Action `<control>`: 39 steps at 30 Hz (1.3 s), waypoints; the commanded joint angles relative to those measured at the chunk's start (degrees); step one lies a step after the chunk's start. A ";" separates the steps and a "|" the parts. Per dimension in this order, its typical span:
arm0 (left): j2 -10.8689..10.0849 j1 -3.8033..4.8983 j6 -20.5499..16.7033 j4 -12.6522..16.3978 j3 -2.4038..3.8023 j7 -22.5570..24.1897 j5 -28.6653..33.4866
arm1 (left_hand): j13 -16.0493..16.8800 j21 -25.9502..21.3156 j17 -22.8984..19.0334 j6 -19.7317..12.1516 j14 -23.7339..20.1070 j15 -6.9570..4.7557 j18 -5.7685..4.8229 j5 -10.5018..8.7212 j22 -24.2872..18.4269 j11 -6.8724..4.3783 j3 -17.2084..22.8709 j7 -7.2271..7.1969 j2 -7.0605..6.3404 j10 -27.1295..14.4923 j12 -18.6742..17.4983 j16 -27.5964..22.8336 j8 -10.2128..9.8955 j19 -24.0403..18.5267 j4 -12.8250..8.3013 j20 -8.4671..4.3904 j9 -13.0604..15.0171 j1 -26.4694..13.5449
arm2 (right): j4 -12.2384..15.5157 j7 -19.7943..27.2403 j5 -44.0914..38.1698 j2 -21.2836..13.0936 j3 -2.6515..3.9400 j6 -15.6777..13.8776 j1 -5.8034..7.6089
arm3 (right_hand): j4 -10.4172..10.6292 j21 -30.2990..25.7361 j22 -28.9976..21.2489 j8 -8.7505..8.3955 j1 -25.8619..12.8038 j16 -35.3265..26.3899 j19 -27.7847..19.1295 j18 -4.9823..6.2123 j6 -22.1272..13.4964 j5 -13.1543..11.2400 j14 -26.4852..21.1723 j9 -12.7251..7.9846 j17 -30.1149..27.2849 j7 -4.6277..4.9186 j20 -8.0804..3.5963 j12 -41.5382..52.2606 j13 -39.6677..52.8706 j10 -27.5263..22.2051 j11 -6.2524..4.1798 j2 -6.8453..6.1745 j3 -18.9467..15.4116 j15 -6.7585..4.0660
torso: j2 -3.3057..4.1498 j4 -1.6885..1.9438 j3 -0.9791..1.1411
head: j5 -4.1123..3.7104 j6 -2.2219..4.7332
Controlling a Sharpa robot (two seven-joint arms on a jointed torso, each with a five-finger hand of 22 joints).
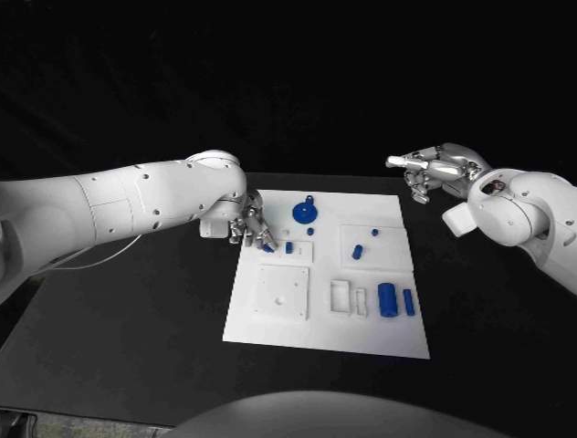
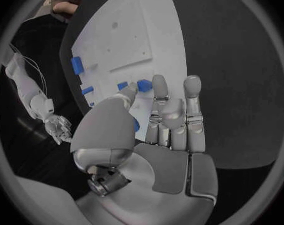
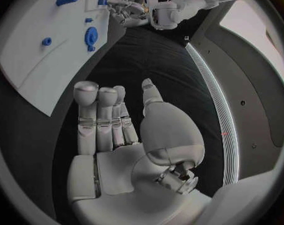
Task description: Assemble the parts on the task board
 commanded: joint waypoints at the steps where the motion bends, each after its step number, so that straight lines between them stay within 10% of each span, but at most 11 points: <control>1: 0.34 -0.10 -1.77 0.44 0.03 2.58 3.31 | -0.05 -0.09 0.05 0.48 0.16 0.12 0.78 0.42 1.02 -0.04 0.09 0.06 1.24 0.29 0.19 0.30 0.51 0.08 -0.82 0.18 0.05 0.21 | 0.05 0.43 -0.30 0.04 0.03 0.71 -0.05 | -0.25 -0.25 4.22 -0.14 0.32 -0.19 2.65 0.64 0.08 0.21 -0.01 -0.07 -0.07 -0.01 -0.16 -0.36 -0.05 0.33 -0.07 0.46 -0.04 -0.27 | 0.01 -0.05 0.03 | -0.01 -0.05; 16: 0.30 -0.09 -2.21 0.19 0.03 2.30 4.32 | -0.04 0.03 0.28 0.75 0.26 -0.11 0.64 5.43 1.01 -0.46 -1.17 -0.63 6.47 0.24 0.05 0.45 1.84 0.03 -7.47 -0.01 0.45 2.14 | 0.07 0.40 -0.30 -0.03 0.03 0.70 -0.06 | -0.25 -0.25 4.22 -0.14 0.32 -0.19 2.65 0.64 0.08 0.21 -0.01 -0.07 -0.07 -0.01 -0.16 -0.36 -0.05 0.33 -0.07 0.46 -0.04 -0.27 | -0.01 -0.03 0.01 | -0.01 0.23; 25: 0.23 -0.08 -1.71 -0.05 0.03 1.85 4.27 | -0.03 0.01 0.17 0.72 0.24 -0.10 0.69 5.15 1.00 -0.39 -2.05 -0.53 5.25 0.22 0.03 0.35 1.80 0.08 -6.63 -0.01 0.39 0.93 | 0.03 0.40 -0.30 -0.04 0.03 0.72 -0.06 | -0.25 -0.25 4.22 -0.14 0.32 -0.19 2.65 0.64 0.08 0.21 -0.01 -0.07 -0.07 -0.01 -0.16 -0.36 -0.05 0.33 -0.07 0.46 -0.04 -0.27 | 0.04 0.02 -0.02 | -0.11 0.10; 28: 0.19 -0.08 -1.45 -0.09 0.03 1.69 4.17 | 0.00 0.00 0.13 0.71 0.22 -0.07 0.72 8.39 1.00 -0.39 -4.28 -0.43 4.60 0.24 0.07 0.31 1.82 0.09 -5.93 0.00 0.43 0.23 | 0.03 0.39 -0.30 -0.05 0.03 0.71 -0.06 | -0.25 -0.25 4.22 -0.14 0.32 -0.19 2.65 0.64 0.08 0.21 -0.01 -0.07 -0.07 -0.01 -0.16 -0.36 -0.05 0.33 -0.07 0.46 -0.04 -0.27 | 0.03 0.01 -0.03 | -0.15 0.12; 35: 0.02 -0.07 -1.34 -0.04 0.03 1.44 3.70 | 0.02 -0.08 0.18 0.73 0.25 -0.10 0.76 8.33 1.01 -0.36 -7.96 -0.43 5.75 0.20 0.10 0.32 1.72 0.14 -5.25 0.01 0.30 1.53 | 0.04 0.38 -0.30 -0.08 0.03 0.69 -0.06 | -0.25 -0.25 4.22 -0.14 0.32 -0.19 2.65 0.64 0.08 0.21 -0.01 -0.07 -0.07 -0.01 -0.16 -0.36 -0.05 0.33 -0.07 0.46 -0.04 -0.27 | 0.01 0.00 -0.02 | -0.09 0.16; 39: -0.19 -0.07 -1.42 0.05 0.03 1.39 3.60 | 0.01 -0.12 0.22 0.80 0.26 -0.10 0.82 7.19 0.99 -0.31 -7.46 -0.38 3.86 0.25 0.09 0.34 1.73 0.19 -3.08 0.03 0.28 1.38 | 0.04 0.39 -0.30 -0.09 0.03 0.68 -0.06 | -0.25 -0.25 4.22 -0.14 0.32 -0.19 2.65 0.64 0.08 0.21 -0.01 -0.07 -0.07 -0.01 -0.16 -0.36 -0.05 0.33 -0.07 0.46 -0.04 -0.27 | 0.00 -0.03 0.00 | -0.03 0.10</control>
